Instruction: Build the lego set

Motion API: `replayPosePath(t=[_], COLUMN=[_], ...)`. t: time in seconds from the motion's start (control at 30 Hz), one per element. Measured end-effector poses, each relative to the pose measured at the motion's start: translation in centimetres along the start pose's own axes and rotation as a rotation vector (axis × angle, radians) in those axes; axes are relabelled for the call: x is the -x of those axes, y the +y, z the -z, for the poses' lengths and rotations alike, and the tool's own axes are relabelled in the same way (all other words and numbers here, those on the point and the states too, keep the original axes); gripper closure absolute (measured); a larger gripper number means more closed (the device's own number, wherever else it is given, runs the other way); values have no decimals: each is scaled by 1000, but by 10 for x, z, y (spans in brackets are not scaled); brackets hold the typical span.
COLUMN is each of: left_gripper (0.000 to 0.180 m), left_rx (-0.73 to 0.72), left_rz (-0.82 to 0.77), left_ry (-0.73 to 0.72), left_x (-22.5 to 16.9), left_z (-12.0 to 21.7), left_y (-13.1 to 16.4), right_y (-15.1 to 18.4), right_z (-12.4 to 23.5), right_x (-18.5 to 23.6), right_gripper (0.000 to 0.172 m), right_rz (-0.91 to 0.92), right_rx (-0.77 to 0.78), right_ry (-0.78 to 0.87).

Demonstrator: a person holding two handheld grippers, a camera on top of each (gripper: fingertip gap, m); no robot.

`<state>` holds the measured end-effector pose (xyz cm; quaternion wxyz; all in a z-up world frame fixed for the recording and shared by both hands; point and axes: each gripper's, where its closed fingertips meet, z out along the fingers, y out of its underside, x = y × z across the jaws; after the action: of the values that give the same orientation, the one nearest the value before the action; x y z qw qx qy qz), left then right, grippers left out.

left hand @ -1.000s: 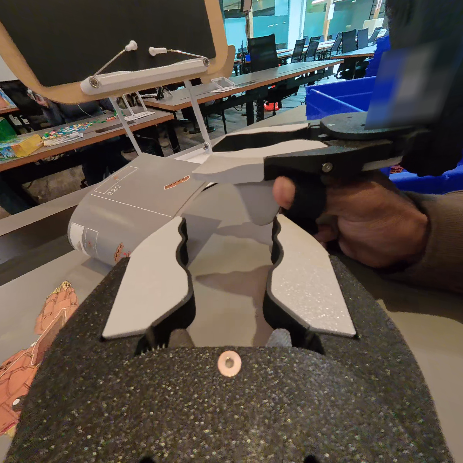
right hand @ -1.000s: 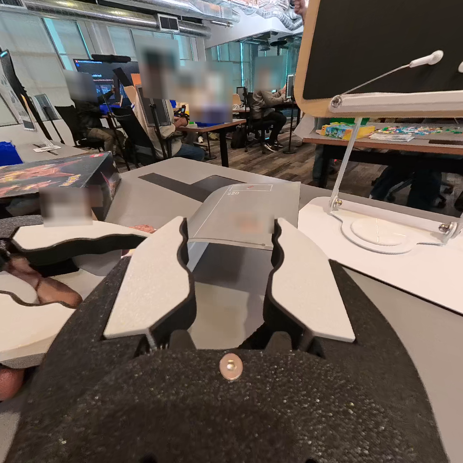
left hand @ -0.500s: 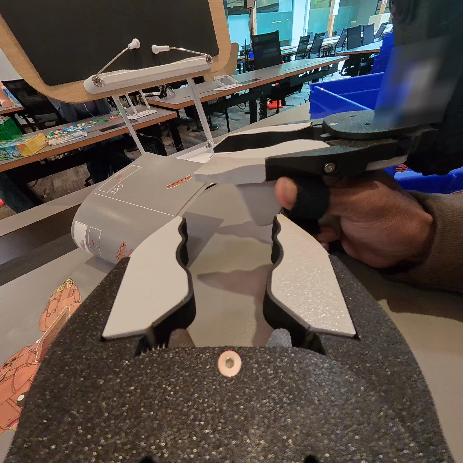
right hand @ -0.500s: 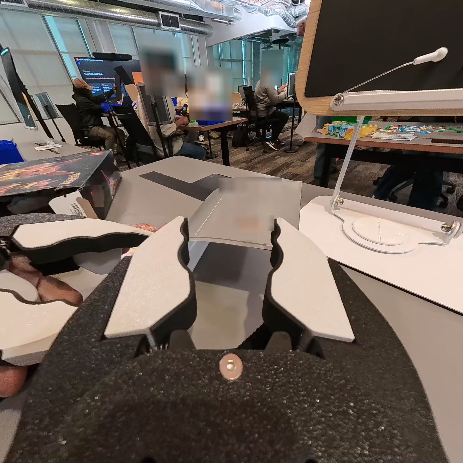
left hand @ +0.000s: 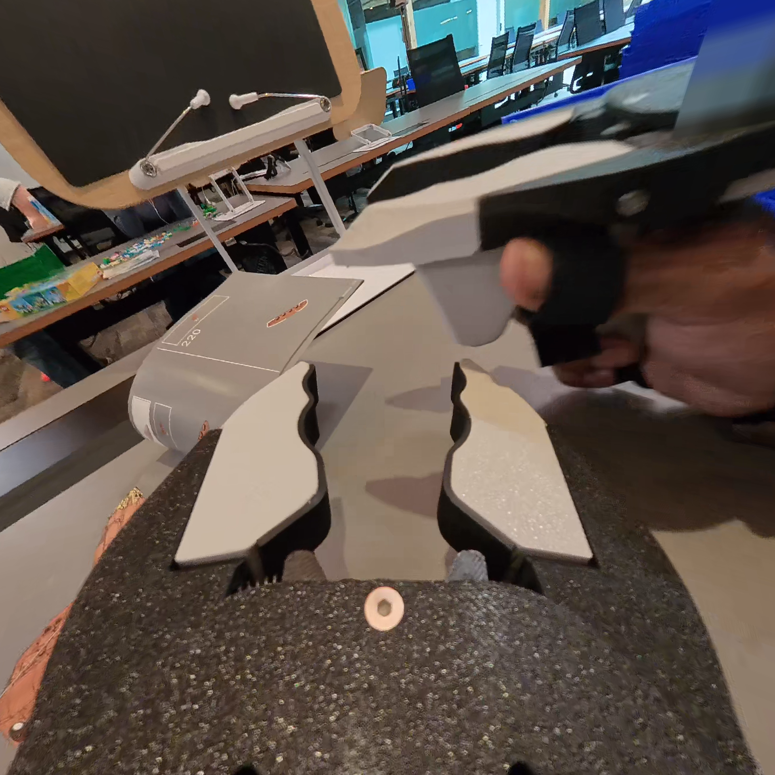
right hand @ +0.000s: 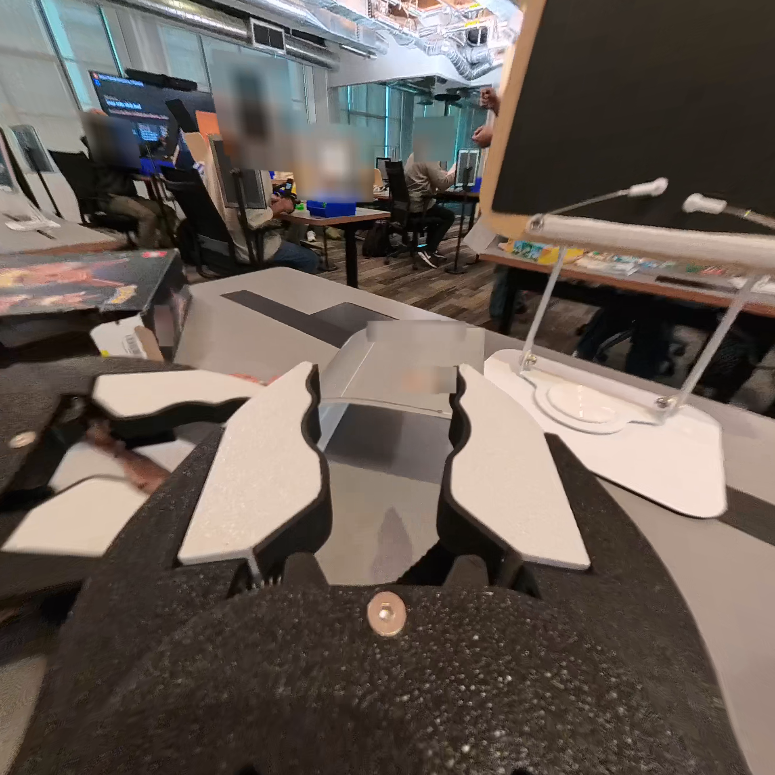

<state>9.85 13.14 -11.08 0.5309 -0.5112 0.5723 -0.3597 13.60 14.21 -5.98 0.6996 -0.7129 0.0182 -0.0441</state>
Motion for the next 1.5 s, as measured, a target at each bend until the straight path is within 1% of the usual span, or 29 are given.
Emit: replayPosePath(t=[0.1, 0.2, 0.37, 0.5, 0.57, 0.67, 0.73, 0.8, 0.87, 0.9, 0.93, 1.0, 1.07, 1.13, 1.2, 1.23, 1.3, 1.37, 1.5], left_gripper=[121, 121, 122, 122, 122, 122, 122, 122, 122, 122, 122, 122, 122, 122, 122, 123, 122, 122, 122], left_rx=[-6, -9, -10, -7, -6, 1, 7, 15, 25, 30, 33, 40, 36, 26, 18, 16, 15, 21, 27], left_rz=[20, 50, 49, 53, 60, 62, 56, 49, 44, 44, 45, 49, 51, 50, 51, 53, 59, 68, 77], left_ry=[8, 13, 14, 8, 5, 5, 5, 5, 6, 6, 6, 6, 7, 8, 8, 10, 14, 19, 21], left_x=[1, 4, 4, 5, 6, 6, 5, 4, 4, 4, 4, 4, 4, 4, 4, 4, 4, 5, 6], left_z=[0, 1, 1, 1, 1, 0, -1, -2, -3, -3, -4, -5, -4, -3, -2, -1, -1, -2, -3], left_y=[0, -1, -1, 0, 0, 1, 2, 2, 4, 4, 5, 5, 5, 4, 3, 3, 3, 3, 4], right_y=[-4, 13, 33, 33, 27, 11, -13, -45, -79, -91, -99, -99, -86, -64, -43, -32, -14, 5, 37], right_z=[35, 73, 133, 178, 202, 240, 264, 286, 299, 300, 297, 286, 271, 256, 245, 242, 237, 235, 233], right_x=[24, 52, 85, 100, 109, 116, 112, 104, 87, 69, 46, -5, -64, -121, -167, -183, -205, -219, -231], right_gripper=[114, 116, 121, 125, 126, 127, 128, 128, 131, 135, 135, 135, 134, 131, 127, 126, 126, 127, 129], right_rz=[55, 51, -53, -79, -71, 3, 39, 91, 170, 222, 281, 379, 476, 523, 493, 469, 459, 507, 732], right_rx=[6, 65, 128, 164, 197, 285, 343, 403, 450, 478, 521, 648, 788, 920, 1028, 1072, 1140, 1203, 1282], right_ry=[-23, -83, -159, -218, -263, -336, -372, -430, -458, -432, -391, -344, -291, -251, -234, -243, -278, -325, -505])
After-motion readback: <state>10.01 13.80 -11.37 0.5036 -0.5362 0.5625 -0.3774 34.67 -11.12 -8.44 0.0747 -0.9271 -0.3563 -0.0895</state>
